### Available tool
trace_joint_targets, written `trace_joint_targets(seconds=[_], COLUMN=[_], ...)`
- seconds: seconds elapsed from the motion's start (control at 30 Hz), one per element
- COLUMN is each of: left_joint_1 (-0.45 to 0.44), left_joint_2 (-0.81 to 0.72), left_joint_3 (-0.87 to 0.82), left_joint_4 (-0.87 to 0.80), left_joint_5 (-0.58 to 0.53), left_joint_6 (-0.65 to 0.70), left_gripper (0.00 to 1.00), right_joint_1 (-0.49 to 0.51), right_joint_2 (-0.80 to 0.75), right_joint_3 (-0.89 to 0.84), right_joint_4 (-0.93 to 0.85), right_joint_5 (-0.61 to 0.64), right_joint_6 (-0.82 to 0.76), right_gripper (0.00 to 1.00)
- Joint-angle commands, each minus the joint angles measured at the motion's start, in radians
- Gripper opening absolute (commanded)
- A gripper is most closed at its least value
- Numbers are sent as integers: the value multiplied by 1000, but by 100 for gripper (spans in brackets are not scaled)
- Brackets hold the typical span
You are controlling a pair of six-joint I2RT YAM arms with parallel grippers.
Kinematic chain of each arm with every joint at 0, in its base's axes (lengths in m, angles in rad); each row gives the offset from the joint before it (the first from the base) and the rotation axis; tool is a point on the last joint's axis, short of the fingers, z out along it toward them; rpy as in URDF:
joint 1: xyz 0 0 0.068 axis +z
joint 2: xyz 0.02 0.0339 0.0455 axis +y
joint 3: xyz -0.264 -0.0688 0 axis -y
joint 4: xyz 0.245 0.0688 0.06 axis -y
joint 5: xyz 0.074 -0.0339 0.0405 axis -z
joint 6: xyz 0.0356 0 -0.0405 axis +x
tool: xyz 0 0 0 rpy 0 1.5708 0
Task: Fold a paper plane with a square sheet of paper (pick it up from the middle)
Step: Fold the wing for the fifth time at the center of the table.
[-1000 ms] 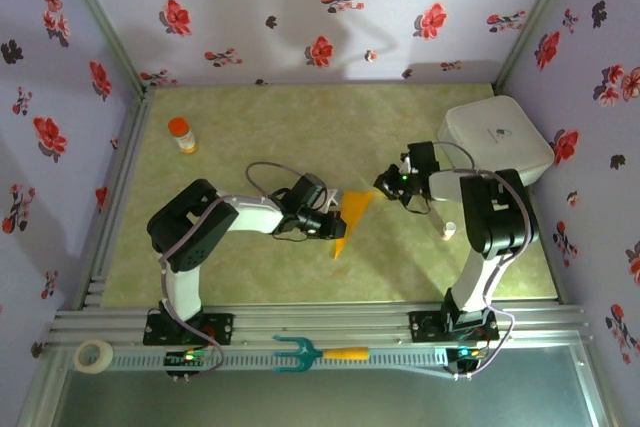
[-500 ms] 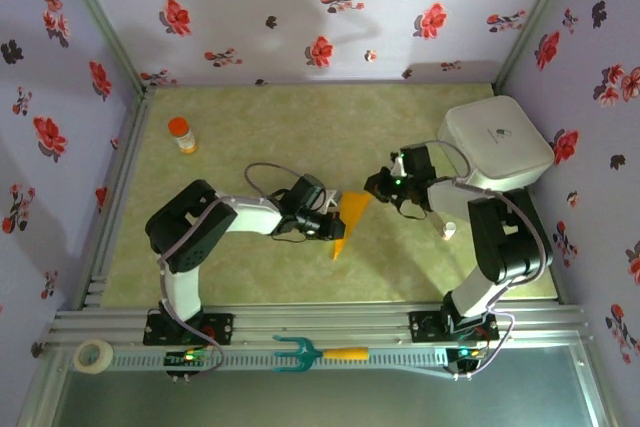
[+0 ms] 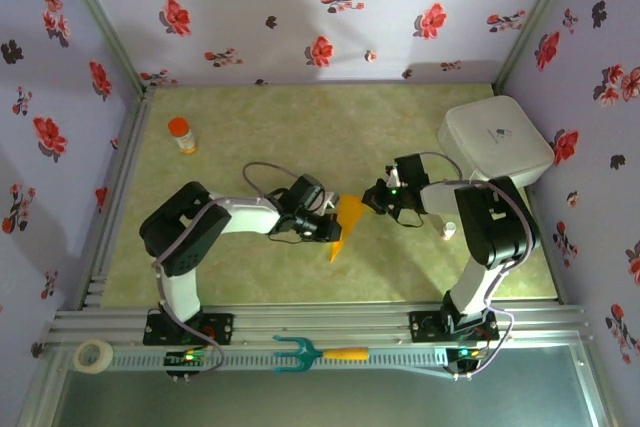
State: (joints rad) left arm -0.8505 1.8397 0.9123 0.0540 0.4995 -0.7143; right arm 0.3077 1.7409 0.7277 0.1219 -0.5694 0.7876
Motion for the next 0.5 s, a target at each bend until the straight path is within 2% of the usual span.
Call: trace_joint_targets(seconds=[0.0, 0.1, 0.47], left_joint_1=[1, 1, -1], left_joint_2=[-67, -52, 150], left_joint_3=[72, 123, 293], left_joint_4=[-126, -123, -133], left_joint_5=[-24, -10, 60], left_joint_6=[49, 43, 60], left_gripper=[0, 0, 0], right_joint_1=[-1, 0, -1], right_joint_2=[6, 0, -3], right_joint_3=[-47, -68, -106], right_joint_4=[-4, 25, 73], right_joint_5=[45, 45, 55], right_joint_6=[8, 30, 67], right_gripper=[3, 3, 3])
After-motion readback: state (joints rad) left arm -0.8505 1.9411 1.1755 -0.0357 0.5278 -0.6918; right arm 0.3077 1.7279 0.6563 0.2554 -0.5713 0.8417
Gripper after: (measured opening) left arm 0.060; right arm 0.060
